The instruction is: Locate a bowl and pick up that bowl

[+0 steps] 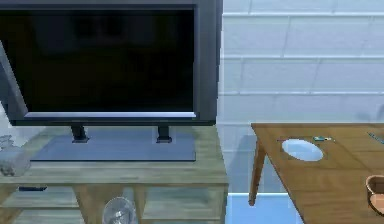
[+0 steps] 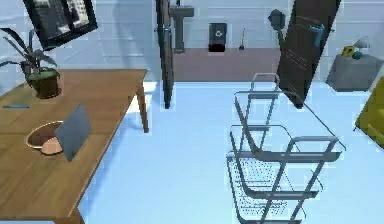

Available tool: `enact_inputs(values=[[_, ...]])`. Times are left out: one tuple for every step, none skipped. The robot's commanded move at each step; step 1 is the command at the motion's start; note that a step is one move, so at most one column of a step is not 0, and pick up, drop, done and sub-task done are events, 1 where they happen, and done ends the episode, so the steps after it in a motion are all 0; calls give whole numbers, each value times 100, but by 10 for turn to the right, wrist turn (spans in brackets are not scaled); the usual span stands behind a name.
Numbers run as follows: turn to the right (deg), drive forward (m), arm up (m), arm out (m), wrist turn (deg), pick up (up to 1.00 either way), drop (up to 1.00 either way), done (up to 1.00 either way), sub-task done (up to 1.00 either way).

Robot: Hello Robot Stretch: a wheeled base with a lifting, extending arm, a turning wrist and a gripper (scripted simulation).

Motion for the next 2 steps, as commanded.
enact_inputs(values=[[450,0,0,0,0,0,0,0,0],[450,0,0,0,0,0,0,0,0]])
